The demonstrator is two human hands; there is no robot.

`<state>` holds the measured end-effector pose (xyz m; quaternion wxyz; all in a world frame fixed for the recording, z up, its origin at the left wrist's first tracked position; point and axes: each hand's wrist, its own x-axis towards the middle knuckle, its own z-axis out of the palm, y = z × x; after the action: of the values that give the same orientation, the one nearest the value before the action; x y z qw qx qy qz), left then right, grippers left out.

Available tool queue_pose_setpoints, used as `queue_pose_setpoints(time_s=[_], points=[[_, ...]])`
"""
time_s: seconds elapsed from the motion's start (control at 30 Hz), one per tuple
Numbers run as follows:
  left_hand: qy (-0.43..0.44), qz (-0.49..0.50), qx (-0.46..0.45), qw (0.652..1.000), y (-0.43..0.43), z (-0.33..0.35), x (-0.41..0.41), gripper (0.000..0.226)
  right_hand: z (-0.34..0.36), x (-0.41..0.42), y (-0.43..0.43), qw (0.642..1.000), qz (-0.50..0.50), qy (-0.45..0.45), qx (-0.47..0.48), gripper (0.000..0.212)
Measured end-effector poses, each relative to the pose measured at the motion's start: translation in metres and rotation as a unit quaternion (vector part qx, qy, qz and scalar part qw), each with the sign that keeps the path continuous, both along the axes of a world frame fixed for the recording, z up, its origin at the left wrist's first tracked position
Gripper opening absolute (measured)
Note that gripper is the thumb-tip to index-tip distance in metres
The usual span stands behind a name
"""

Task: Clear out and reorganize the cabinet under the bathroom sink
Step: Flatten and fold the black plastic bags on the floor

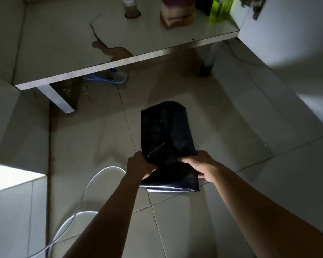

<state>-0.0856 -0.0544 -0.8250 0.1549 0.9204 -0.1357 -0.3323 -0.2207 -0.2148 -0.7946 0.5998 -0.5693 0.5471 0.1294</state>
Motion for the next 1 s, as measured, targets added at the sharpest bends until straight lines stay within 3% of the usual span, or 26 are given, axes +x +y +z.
queue_pose_setpoints(time_s=[0.1, 0.2, 0.3, 0.37, 0.43, 0.53, 0.7, 0.77, 0.9, 1.0], points=[[0.055, 0.019, -0.015, 0.998, -0.002, 0.007, -0.005, 0.075, 0.014, 0.003, -0.001, 0.997, -0.034, -0.028, 0.064, 0.031], [0.225, 0.144, -0.08, 0.96, 0.004, 0.034, -0.007, 0.077, 0.046, 0.006, -0.01, 0.988, -0.056, -0.056, 0.131, 0.03], [0.458, 0.269, -0.122, 0.839, 0.016, 0.083, -0.012, 0.09, 0.088, 0.01, -0.026, 0.982, -0.048, -0.072, 0.17, 0.033], [0.559, 0.283, -0.185, 0.757, 0.019, 0.118, -0.016, 0.088, 0.121, 0.014, -0.037, 0.978, -0.024, -0.089, 0.189, 0.035], [0.525, 0.31, -0.263, 0.747, 0.013, 0.156, -0.014, 0.067, 0.154, 0.02, -0.048, 0.976, -0.005, -0.111, 0.189, 0.039], [0.402, 0.305, -0.338, 0.794, 0.002, 0.218, 0.001, 0.024, 0.202, 0.032, -0.06, 0.973, 0.043, -0.15, 0.171, 0.035], [0.354, 0.29, -0.432, 0.777, -0.001, 0.307, 0.008, 0.027, 0.275, 0.047, -0.072, 0.934, 0.133, -0.25, 0.217, 0.022], [0.347, 0.308, -0.455, 0.76, -0.001, 0.321, 0.01, 0.031, 0.292, 0.052, -0.074, 0.933, 0.143, -0.261, 0.202, 0.032], [0.305, 0.328, -0.416, 0.791, -0.01, 0.334, 0.028, 0.045, 0.305, 0.074, -0.079, 0.943, 0.17, -0.23, 0.172, 0.044], [0.279, 0.344, -0.398, 0.803, -0.016, 0.351, 0.062, 0.03, 0.319, 0.113, -0.085, 0.942, 0.195, -0.218, 0.166, 0.042]])
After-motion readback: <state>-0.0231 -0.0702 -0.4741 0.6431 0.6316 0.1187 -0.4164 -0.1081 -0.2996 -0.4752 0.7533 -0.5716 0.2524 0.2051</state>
